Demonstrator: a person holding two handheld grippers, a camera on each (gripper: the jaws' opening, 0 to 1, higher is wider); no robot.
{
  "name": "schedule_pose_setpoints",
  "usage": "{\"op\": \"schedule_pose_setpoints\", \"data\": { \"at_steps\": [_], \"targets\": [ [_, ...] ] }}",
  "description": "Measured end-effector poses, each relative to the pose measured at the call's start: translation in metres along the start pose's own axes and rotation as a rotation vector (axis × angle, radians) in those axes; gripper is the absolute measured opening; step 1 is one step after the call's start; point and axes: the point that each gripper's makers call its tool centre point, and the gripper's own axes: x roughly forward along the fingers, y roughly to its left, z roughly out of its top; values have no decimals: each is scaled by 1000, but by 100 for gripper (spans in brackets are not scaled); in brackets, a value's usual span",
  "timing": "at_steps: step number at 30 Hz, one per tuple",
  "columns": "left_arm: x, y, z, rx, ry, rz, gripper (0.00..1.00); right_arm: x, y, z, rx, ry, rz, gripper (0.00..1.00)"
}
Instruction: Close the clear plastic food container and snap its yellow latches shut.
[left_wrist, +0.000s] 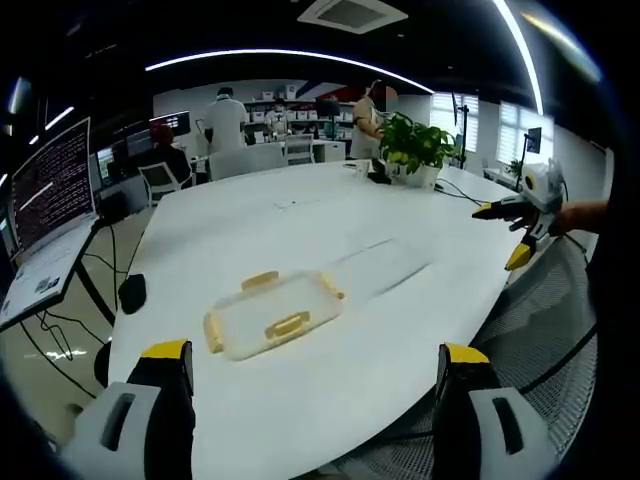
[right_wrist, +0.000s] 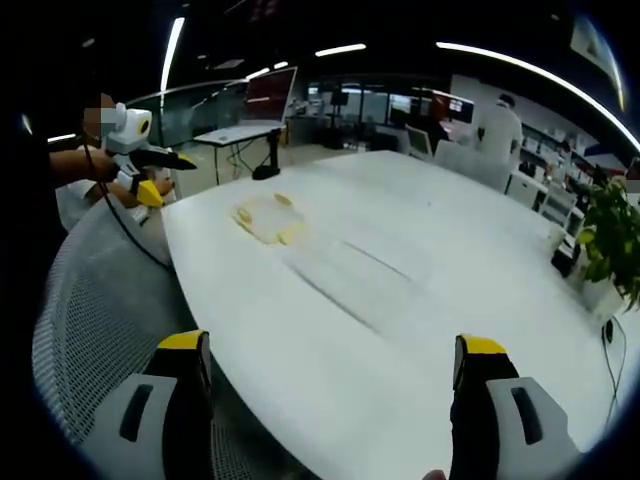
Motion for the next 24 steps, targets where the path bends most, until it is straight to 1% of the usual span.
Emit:
{"op": "schedule_pose_setpoints", "data": {
  "at_steps": [24],
  "targets": [
    [1, -2, 0, 7, -1, -6, 99, 0, 1, -1, 3, 2, 4, 99]
  ]
}}
